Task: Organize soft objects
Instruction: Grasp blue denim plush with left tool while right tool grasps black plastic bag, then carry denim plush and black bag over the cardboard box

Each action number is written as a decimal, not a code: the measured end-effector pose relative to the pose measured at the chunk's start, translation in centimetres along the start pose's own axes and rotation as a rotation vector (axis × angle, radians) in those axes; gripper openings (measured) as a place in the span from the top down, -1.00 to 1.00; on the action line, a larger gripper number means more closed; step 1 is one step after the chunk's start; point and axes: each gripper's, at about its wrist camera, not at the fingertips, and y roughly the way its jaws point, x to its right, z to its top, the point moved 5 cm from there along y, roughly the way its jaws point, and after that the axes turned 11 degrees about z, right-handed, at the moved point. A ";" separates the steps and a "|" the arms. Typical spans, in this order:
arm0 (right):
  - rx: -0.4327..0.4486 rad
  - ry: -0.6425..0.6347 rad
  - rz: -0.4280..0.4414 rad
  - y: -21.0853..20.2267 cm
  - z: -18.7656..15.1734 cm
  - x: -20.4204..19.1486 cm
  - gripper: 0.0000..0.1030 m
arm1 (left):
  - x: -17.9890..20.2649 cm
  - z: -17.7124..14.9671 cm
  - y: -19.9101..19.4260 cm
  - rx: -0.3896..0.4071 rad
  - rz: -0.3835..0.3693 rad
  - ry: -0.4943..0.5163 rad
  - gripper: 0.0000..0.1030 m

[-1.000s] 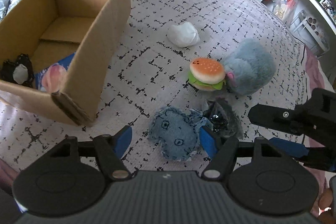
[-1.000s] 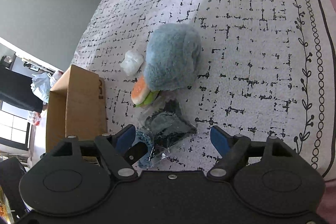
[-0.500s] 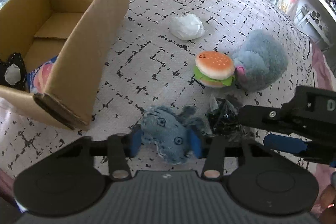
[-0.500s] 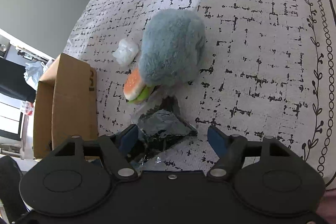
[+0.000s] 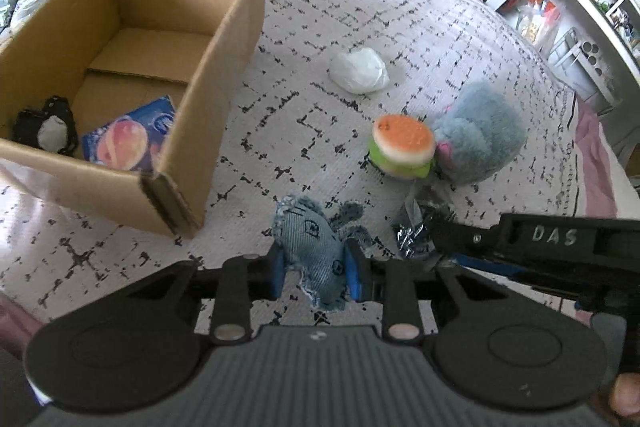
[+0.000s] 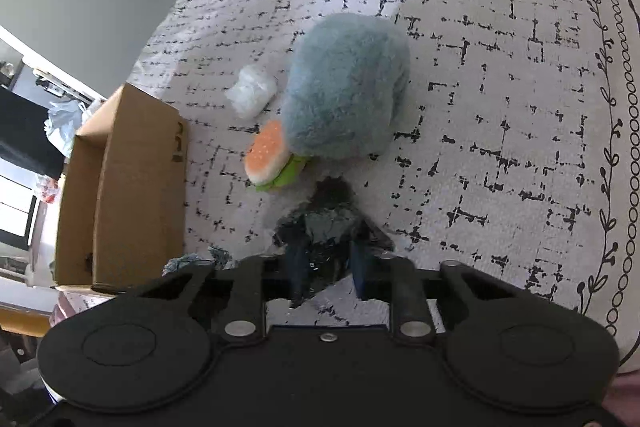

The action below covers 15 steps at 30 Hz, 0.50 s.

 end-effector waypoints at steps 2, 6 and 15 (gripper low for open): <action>0.011 0.002 0.001 -0.6 -0.1 0.0 0.78 | 0.0 0.2 -0.9 0.013 -0.006 0.011 0.44; 0.039 -0.002 0.009 -1.6 -0.2 -0.2 0.90 | -0.2 0.4 -2.4 0.036 -0.015 0.006 0.44; 0.102 -0.068 0.010 -4.3 -0.4 -2.4 0.97 | -0.5 0.6 -5.0 0.063 -0.036 -0.005 0.44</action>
